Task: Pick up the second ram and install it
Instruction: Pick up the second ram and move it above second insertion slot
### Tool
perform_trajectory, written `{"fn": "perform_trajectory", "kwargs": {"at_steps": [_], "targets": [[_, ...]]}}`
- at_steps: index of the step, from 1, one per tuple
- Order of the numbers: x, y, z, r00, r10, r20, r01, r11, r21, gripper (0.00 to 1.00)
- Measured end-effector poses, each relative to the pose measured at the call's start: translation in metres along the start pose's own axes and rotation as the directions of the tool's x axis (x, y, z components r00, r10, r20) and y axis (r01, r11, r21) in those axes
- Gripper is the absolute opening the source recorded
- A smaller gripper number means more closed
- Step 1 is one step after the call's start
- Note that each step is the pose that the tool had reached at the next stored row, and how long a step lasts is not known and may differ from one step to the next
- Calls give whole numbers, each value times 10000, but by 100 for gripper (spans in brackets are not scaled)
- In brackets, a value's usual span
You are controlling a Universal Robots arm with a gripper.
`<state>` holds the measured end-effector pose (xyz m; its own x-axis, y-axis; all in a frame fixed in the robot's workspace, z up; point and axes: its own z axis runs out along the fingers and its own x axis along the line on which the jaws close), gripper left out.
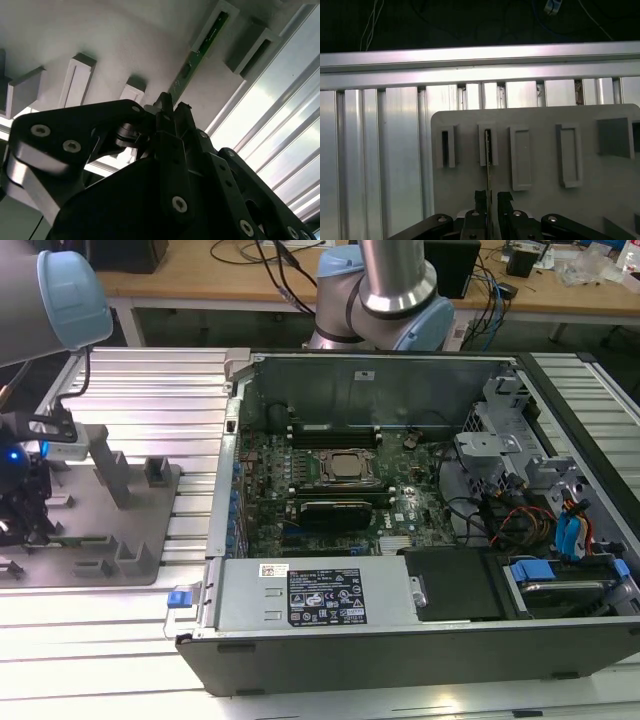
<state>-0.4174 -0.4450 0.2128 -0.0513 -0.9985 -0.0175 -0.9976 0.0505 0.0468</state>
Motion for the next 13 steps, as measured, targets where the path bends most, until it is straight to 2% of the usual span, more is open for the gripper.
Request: {"fn": "perform_trajectory", "kwargs": {"at_steps": [8, 13], "targets": [[3, 33, 50, 10000, 0, -2, 0, 10000, -2, 21], [2, 32, 53, 10000, 0, 0, 0, 10000, -1, 21]]}}
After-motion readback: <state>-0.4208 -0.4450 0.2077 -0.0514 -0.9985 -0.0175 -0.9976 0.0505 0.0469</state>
